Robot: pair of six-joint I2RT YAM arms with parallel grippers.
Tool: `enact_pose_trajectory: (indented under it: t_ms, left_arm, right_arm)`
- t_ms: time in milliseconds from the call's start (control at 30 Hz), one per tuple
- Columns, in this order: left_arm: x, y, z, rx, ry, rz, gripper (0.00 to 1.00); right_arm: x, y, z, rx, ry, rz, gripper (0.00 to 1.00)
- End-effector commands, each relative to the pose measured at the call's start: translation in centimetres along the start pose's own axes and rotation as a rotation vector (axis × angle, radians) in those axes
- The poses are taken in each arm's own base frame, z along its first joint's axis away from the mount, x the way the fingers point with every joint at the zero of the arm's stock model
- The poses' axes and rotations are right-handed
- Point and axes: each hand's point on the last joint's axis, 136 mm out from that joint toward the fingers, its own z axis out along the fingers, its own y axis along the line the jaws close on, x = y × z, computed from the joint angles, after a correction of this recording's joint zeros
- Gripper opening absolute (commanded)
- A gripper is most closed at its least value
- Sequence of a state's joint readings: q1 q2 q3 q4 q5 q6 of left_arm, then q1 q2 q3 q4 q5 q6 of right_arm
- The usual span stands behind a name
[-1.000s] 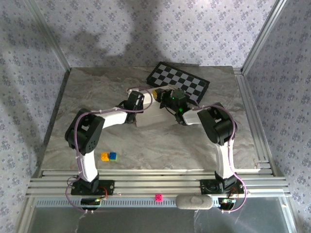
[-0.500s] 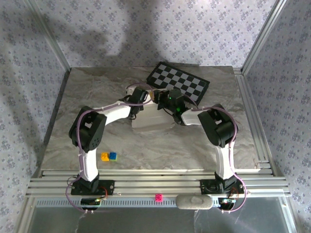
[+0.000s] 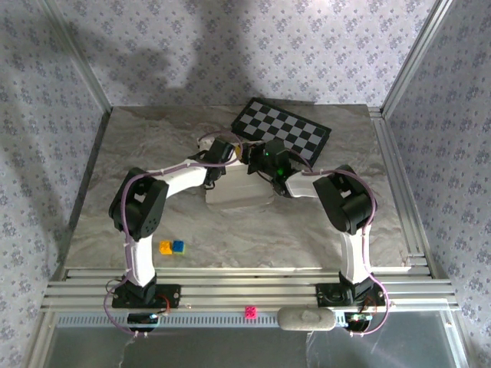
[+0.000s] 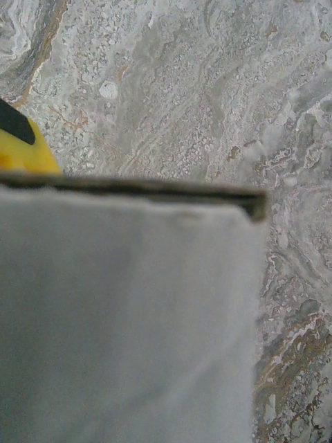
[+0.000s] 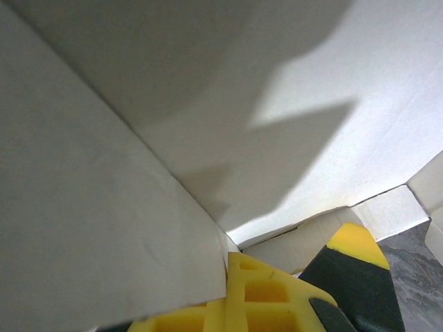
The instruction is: Fold the paper box
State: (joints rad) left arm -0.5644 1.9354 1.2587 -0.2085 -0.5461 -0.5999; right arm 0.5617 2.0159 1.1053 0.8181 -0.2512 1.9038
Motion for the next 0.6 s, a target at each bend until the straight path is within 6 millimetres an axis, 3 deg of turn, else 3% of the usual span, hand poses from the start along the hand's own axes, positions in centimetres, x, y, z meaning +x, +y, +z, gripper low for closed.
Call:
enact_pose_trajectory:
  t_ms: [0,67,200,233,300,367,467,567]
  left_arm:
    - [0.6,2.4,0.8,-0.061,0.007,0.024,0.09]
    - [0.4,1.7,0.9,-0.020,0.011,0.025,0.15]
    - [0.3,1.2,1.4,0.026,0.021,0.020,0.17]
    - [0.2,1.1,1.5,0.033,0.022,0.018,0.15]
    - [0.0,1.2,1.6,0.032,0.021,0.018,0.00]
    - [-0.2,1.6,1.5,0.018,0.008,0.011,0.00]
    - [-0.7,2.3,1.3,0.007,0.003,0.008,0.00]
    - [-1.7,2.3,0.8,0.058,-0.021,0.026,0.00]
  right_arm:
    - [-0.2,-1.9,-0.2,0.091,-0.005,0.036,0.00]
    - [-0.2,-2.1,-0.2,0.095,-0.004,0.038,0.00]
    - [-0.1,-2.2,-0.2,0.100,-0.001,0.041,0.00]
    - [-0.1,-2.2,-0.2,0.101,0.001,0.041,0.00]
    - [-0.1,-2.2,-0.1,0.104,0.002,0.041,0.00]
    - [-0.2,-2.1,-0.2,0.110,0.001,0.035,0.01]
    - [-0.3,-1.4,-0.8,0.124,-0.011,0.001,0.27]
    - [-1.0,-0.6,-2.4,0.195,-0.041,-0.079,0.45]
